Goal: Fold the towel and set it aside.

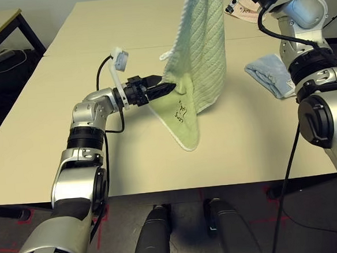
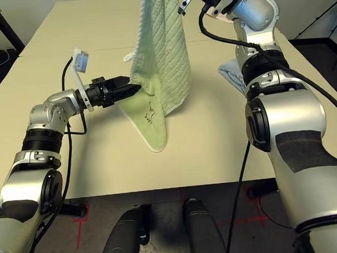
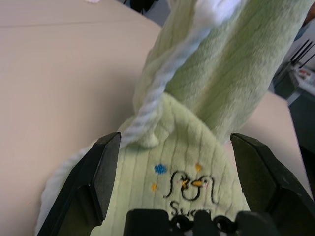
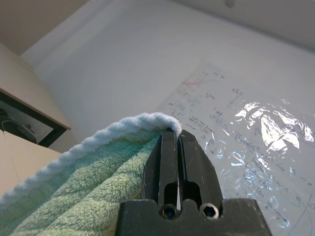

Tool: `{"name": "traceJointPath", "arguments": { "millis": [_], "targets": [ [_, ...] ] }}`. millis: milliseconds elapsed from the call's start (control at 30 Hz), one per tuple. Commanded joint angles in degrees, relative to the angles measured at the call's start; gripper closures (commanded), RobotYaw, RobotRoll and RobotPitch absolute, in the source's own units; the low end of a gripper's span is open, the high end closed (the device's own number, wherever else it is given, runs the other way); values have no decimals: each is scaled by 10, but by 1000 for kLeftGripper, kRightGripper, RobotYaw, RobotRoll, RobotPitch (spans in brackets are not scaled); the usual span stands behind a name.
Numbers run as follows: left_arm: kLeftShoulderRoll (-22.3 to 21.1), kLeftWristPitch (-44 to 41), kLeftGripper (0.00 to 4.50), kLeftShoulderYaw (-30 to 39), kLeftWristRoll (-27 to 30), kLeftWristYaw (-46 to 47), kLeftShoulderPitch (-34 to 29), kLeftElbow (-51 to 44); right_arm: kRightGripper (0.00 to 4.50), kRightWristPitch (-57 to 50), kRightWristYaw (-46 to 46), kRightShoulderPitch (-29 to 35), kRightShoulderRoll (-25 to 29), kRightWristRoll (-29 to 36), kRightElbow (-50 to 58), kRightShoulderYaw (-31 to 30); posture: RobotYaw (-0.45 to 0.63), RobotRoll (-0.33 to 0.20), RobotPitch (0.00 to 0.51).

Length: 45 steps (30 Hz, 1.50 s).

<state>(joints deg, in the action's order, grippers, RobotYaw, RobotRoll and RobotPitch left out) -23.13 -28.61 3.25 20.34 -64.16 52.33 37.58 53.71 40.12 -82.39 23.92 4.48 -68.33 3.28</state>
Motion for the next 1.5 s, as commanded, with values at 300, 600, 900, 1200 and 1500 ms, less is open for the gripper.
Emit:
{"name": "traceJointPath", "arguments": {
  "millis": [300,600,900,1200,1500],
  "targets": [
    [26,271,0,11,-74,135,53,130,4458,2,7,-13,-3,7,8,14,42,0,98],
    [52,194,0,-3,-31,-7,84,138,4458,1,8,-13,-6,3,15,15,37,0,97],
    [65,102,0,-45,-33,-79,62,46,4458,0,5,-12,-8,-1,16,14,39,0,98],
    [47,146,0,-94,-107,-14,14,40,4458,-3,0,-18,-4,0,7,19,43,0,89],
    [47,192,0,-73,-116,51,10,82,4458,-1,-2,-21,-2,-3,6,21,43,0,84]
  ]
}}
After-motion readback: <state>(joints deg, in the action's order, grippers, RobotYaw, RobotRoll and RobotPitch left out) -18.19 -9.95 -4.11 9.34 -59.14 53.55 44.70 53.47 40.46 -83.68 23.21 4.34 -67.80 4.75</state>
